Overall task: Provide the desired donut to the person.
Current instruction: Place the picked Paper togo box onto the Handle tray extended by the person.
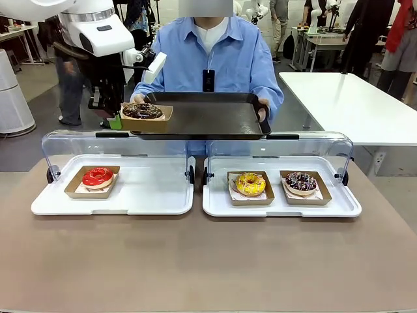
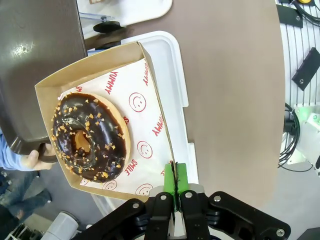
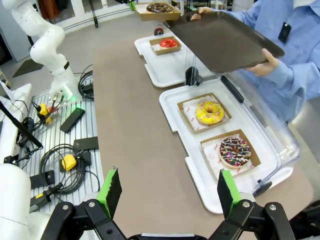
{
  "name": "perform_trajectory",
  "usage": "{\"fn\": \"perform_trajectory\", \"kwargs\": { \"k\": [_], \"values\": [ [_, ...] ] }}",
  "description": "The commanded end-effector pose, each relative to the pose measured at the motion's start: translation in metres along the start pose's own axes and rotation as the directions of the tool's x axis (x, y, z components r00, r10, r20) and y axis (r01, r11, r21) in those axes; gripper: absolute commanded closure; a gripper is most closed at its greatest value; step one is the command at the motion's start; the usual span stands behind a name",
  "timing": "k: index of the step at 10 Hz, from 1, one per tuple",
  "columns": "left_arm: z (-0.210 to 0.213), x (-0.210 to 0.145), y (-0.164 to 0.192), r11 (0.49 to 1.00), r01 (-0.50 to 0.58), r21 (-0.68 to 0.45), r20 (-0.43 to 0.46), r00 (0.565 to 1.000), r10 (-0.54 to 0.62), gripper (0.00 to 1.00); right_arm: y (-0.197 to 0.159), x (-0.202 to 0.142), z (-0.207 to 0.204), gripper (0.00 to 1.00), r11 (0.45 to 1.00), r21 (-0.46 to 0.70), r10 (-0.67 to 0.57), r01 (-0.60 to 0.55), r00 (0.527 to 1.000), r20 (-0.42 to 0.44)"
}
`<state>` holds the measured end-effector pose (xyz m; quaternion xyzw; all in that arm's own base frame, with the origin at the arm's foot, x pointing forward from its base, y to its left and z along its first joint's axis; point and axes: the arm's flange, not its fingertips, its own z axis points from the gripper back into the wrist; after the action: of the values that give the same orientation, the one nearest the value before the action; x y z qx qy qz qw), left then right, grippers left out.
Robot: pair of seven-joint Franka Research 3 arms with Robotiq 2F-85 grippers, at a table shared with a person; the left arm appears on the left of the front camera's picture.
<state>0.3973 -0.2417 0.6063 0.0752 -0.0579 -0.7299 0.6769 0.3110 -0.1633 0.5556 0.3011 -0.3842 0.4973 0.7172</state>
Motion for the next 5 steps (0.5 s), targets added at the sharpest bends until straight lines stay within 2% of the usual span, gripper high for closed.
{"fn": "perform_trajectory", "kwargs": {
  "k": [1, 5],
  "values": [
    [0.0005, -0.0011, -0.0041, 1.0, -0.003, 0.002, -0.003, 1.0, 0.003, 1.0, -0.0001, 0.0011, 0.0006, 0.0, 1.0, 0.004, 0.01, -0.01, 1.0, 0.017],
    [0.0, 0.0, 0.0, 1.0, 0.0, 0.0, 0.0, 1.0, 0.0, 0.99, -0.0001, 0.0011, 0.0006, 0.0, 1.0, 0.004, 0.01, -0.01, 1.0, 0.017]
  ]
}}
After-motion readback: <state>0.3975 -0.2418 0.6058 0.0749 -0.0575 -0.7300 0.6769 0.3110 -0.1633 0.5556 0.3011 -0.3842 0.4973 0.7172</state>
